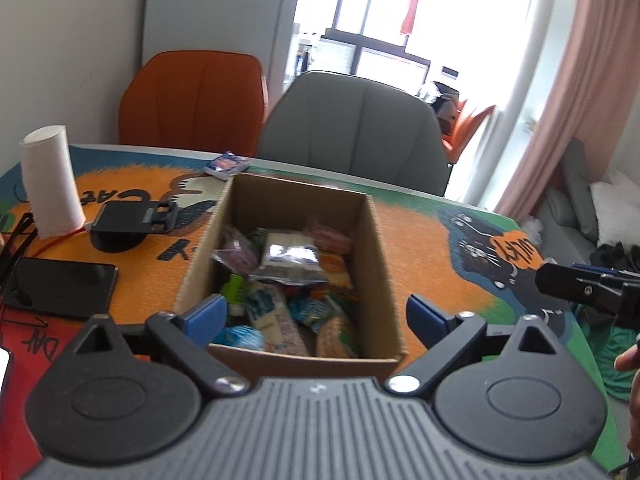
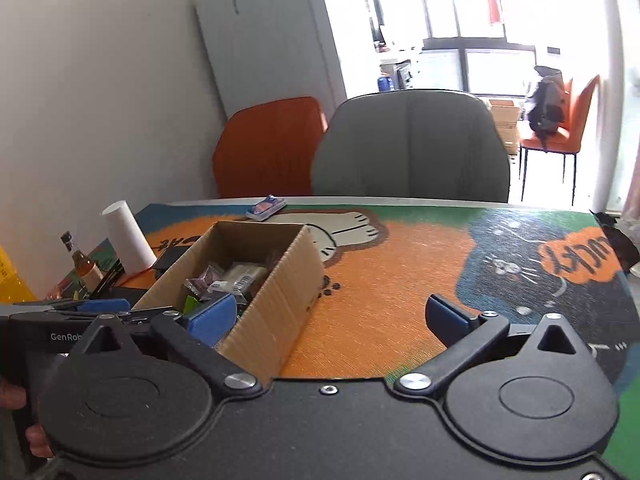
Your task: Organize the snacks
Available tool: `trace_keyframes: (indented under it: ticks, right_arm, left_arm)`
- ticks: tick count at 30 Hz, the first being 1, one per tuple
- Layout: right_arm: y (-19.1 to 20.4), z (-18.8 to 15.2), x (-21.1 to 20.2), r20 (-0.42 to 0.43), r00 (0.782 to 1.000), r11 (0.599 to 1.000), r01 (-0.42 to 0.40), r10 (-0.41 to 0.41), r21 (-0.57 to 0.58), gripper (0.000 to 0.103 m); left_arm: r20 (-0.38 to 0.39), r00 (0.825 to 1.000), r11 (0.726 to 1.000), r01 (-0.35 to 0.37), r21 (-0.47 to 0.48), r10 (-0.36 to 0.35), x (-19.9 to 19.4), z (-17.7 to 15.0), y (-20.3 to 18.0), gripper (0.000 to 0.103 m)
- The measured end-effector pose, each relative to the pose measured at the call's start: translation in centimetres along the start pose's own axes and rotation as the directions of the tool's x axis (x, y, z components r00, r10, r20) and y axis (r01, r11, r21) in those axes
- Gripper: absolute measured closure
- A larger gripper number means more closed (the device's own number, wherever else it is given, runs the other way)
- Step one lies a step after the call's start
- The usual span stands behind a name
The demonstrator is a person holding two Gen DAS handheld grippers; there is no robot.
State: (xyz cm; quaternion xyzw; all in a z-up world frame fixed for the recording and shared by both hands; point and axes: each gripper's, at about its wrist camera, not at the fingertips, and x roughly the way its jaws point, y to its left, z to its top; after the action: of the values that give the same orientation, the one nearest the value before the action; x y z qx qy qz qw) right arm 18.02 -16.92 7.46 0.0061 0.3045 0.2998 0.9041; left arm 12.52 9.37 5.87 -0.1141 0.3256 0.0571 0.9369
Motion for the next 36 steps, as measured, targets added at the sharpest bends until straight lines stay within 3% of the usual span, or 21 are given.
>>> trace_keyframes:
  ticks: [2,14,36]
  right_arm:
    - [-0.4,-0.2,-0.9,0.004,1.0,1.0,0.009,-0.009,0.007,0.0]
    - [-2.3,-1.5,-5.8,0.042,0.997,0.998,0.057,-0.058,0.03,0.0]
    - [-3.0,-6.0,-11.8,0.081,0.989,0.991,0.114,-0.12,0.076,0.0]
  left_arm:
    - [-0.007,1.0,1.0,0.015,0.018,-0.015,-0.4,-0.1,-0.7,0.0]
    - [0.008,0.999,0.997,0.049,0.065,-0.05,-3.2,-1.3,-3.6,0.0]
    - [0.051,0.996,0.993,0.073,0.093,-0.078,-8.1,-4.7,-4.2,0.0]
